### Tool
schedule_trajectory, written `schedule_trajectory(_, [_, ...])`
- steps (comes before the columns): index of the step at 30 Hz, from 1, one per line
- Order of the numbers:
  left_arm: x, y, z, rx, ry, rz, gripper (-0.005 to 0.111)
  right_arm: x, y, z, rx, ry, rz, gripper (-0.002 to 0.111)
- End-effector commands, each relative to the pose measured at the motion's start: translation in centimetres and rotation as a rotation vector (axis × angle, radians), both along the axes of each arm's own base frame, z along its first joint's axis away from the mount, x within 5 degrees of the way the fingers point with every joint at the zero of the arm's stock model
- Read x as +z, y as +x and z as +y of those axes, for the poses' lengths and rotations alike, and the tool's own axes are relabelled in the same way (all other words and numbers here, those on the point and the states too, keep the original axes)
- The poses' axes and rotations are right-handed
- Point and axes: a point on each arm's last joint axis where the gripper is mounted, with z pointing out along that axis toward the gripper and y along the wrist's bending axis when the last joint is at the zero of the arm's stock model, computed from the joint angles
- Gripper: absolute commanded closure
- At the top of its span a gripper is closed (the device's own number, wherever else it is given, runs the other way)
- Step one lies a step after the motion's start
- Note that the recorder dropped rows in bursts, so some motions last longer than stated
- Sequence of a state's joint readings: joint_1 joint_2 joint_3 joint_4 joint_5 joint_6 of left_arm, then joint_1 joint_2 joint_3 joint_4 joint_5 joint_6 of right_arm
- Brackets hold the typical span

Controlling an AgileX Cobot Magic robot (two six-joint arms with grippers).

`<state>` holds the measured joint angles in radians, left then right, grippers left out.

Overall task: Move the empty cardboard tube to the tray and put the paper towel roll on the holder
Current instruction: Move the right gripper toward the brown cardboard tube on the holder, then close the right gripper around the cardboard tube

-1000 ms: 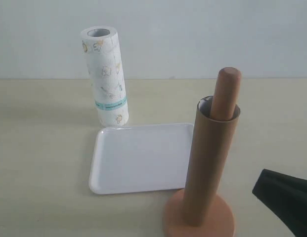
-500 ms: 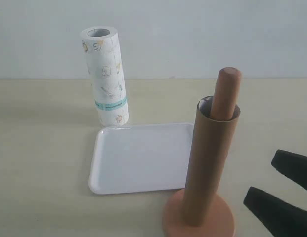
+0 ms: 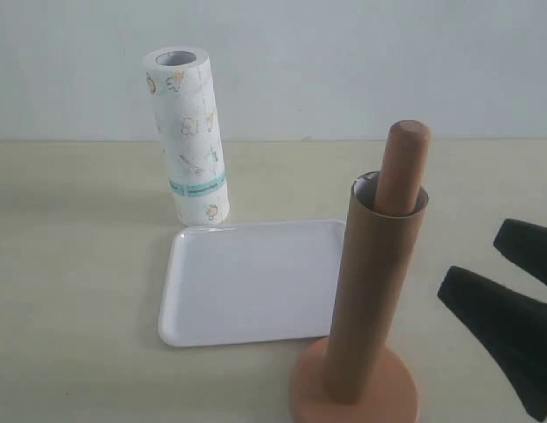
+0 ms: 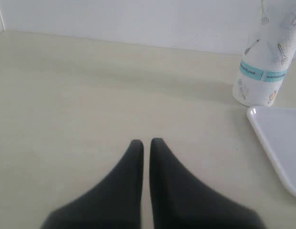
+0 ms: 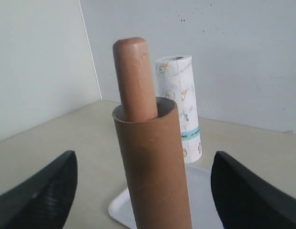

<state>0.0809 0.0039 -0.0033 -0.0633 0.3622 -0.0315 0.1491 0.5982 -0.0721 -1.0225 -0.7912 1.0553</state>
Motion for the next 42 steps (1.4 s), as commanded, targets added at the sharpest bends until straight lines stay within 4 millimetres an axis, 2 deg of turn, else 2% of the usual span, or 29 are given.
schedule_trajectory(1, [-0.1, 0.0, 0.0, 0.002, 0.003, -0.003, 0.103, -1.0, 1.5, 0.1, -0.009, -0.032, 0.103, 0.035])
schedule_trajectory(4, [-0.1, 0.0, 0.0, 0.002, 0.003, -0.003, 0.103, -1.9, 2.1, 0.4, 0.015, -0.049, 0.163, 0.035])
schedule_trajectory(17, [-0.1, 0.0, 0.0, 0.002, 0.003, -0.003, 0.103, -3.9, 3.8, 1.3, 0.109, -0.075, 0.205, 0.035])
schedule_trajectory(26, [-0.1, 0.0, 0.0, 0.002, 0.003, -0.003, 0.103, -5.0, 4.7, 2.1, 0.09, -0.098, 0.21, 0.035])
schedule_trajectory(36, [-0.1, 0.0, 0.0, 0.002, 0.003, -0.003, 0.103, -5.4, 5.0, 3.2, 0.077, -0.094, 0.182, 0.035])
schedule_trajectory(42, [-0.1, 0.0, 0.0, 0.002, 0.003, -0.003, 0.103, -5.3, 5.1, 3.2, 0.064, -0.101, 0.163, 0.035])
